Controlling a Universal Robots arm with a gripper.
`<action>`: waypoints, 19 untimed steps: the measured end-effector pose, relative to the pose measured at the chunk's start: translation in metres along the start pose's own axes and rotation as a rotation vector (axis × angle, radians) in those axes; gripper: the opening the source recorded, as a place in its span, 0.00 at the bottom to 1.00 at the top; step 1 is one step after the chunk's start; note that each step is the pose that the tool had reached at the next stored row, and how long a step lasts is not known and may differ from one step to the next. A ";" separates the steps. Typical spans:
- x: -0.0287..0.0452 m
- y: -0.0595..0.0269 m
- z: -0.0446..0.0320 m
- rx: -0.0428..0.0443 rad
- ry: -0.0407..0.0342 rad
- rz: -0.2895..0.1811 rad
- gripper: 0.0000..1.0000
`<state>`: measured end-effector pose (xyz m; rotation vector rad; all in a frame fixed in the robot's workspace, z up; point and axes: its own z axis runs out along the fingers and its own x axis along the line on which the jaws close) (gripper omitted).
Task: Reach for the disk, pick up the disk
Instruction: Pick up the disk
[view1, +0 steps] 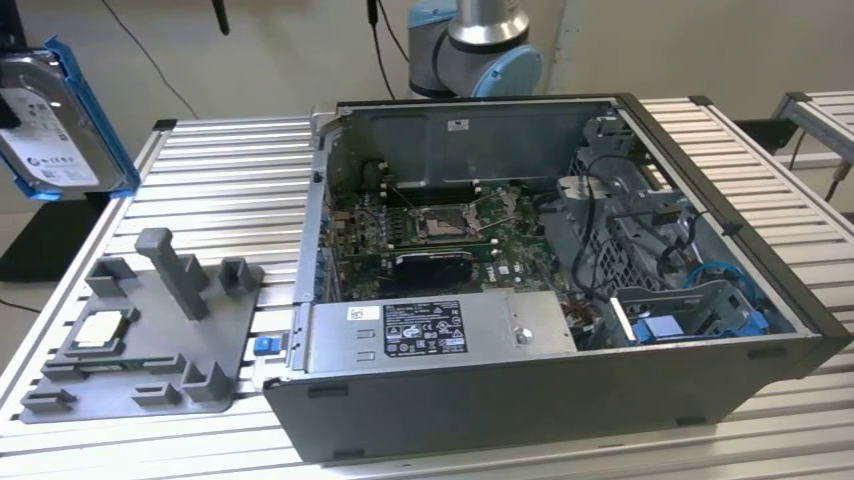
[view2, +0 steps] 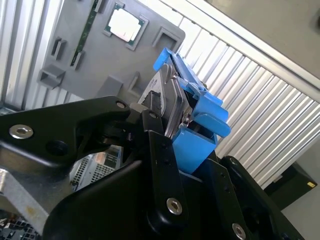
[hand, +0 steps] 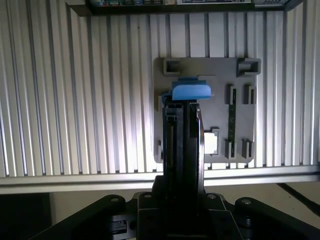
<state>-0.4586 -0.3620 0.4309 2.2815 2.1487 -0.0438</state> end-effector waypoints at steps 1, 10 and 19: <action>0.0000 0.0000 -0.0009 0.0000 0.0000 0.000 0.00; -0.0002 -0.0001 -0.0077 0.0000 0.0000 0.000 0.00; -0.0003 -0.0002 -0.0135 0.0000 0.0000 0.000 0.00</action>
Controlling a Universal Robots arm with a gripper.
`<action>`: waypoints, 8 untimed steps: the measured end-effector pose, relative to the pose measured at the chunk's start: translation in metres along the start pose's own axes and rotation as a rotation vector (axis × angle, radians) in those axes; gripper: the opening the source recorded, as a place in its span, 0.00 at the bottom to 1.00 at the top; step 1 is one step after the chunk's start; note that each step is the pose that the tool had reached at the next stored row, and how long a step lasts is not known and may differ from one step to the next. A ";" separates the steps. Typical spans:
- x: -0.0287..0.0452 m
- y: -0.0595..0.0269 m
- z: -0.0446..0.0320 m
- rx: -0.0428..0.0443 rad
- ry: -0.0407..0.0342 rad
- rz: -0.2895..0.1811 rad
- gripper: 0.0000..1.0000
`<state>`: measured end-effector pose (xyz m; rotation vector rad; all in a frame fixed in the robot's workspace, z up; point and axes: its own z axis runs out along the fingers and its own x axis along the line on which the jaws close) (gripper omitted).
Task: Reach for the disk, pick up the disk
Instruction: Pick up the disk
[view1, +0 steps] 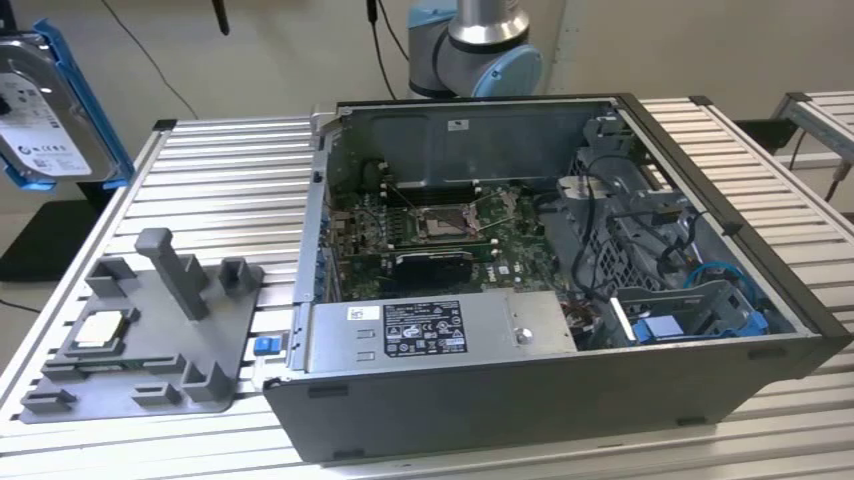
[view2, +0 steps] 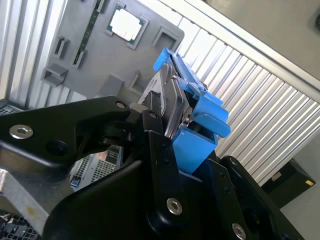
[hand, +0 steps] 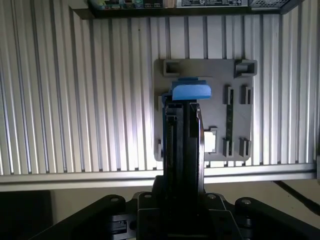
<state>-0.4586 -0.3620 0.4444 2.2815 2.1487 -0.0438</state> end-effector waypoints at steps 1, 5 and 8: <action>0.0000 0.0000 -0.0007 0.0000 0.0000 0.000 0.00; -0.0001 -0.0001 -0.0035 0.0000 0.0000 0.000 0.00; -0.0002 -0.0001 -0.0057 0.0001 0.0000 0.000 0.00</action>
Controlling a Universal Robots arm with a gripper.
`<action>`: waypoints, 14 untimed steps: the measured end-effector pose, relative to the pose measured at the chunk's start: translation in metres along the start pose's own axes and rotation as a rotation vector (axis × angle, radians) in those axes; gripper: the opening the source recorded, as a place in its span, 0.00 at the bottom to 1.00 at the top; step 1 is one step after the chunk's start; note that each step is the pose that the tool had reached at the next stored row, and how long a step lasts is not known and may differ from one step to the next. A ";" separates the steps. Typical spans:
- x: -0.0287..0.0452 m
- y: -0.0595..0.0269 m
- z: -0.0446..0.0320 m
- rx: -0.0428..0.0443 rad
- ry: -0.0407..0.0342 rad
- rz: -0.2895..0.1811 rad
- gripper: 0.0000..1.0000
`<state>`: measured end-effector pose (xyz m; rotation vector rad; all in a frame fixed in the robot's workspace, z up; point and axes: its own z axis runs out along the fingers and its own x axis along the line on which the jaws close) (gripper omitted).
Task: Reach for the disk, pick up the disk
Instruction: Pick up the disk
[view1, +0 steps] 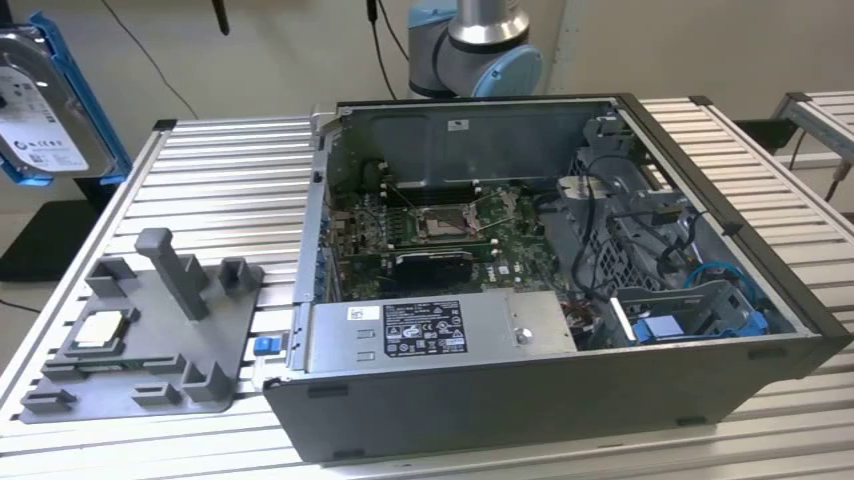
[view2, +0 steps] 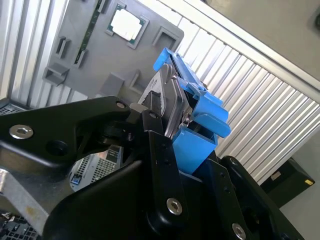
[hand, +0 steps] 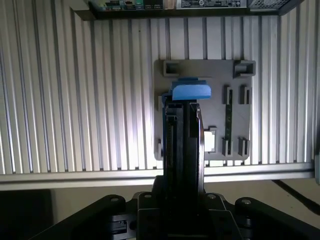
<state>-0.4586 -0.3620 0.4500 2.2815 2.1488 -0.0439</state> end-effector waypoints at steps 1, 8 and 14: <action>0.0000 0.0000 -0.0007 0.0000 0.0000 0.000 0.00; -0.0001 -0.0001 -0.0051 0.0000 0.0000 0.000 0.00; -0.0003 -0.0001 -0.0105 0.0000 0.0000 0.000 0.00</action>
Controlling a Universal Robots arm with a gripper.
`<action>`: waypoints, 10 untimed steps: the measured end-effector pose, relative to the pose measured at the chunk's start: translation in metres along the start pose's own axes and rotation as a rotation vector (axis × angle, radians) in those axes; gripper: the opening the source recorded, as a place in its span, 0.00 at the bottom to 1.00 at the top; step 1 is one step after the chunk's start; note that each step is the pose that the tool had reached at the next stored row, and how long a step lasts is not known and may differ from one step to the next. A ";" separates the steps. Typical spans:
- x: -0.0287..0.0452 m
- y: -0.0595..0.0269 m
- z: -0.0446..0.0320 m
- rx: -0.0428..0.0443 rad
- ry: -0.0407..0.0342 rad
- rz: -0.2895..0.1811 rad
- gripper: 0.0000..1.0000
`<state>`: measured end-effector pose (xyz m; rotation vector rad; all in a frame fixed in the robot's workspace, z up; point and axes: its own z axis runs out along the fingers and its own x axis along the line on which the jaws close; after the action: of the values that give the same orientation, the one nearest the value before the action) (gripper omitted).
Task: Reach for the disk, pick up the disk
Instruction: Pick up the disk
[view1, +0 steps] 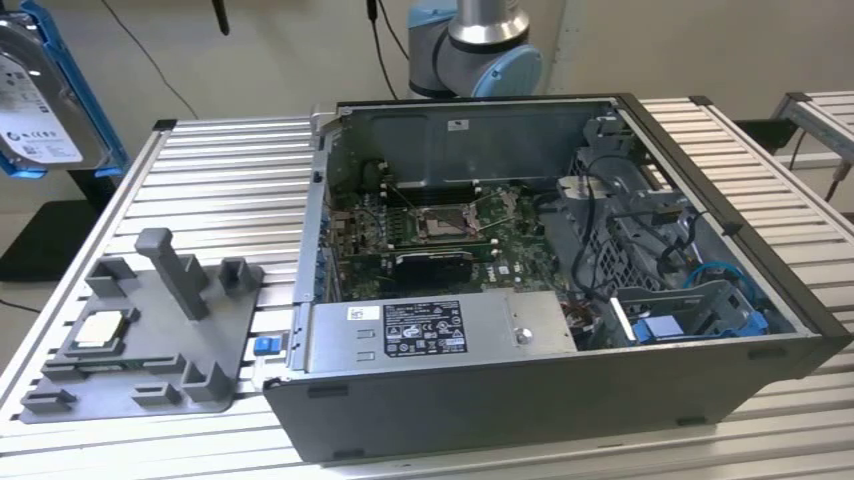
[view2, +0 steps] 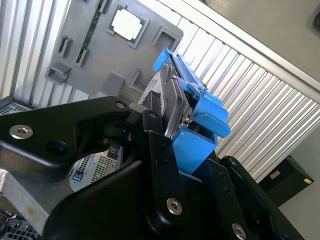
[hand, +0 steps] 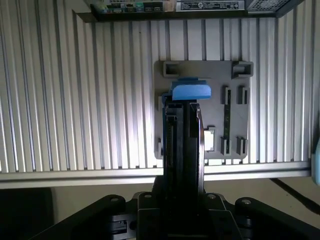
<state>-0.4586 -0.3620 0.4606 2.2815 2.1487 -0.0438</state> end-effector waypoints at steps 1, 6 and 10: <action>0.0000 0.0000 -0.0016 0.0001 0.0000 0.000 0.00; -0.0004 -0.0002 -0.0150 -0.0007 0.0001 -0.001 0.00; -0.0007 -0.0004 -0.0283 -0.0008 0.0000 -0.001 0.00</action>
<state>-0.4586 -0.3620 0.4889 2.2795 2.1500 -0.0429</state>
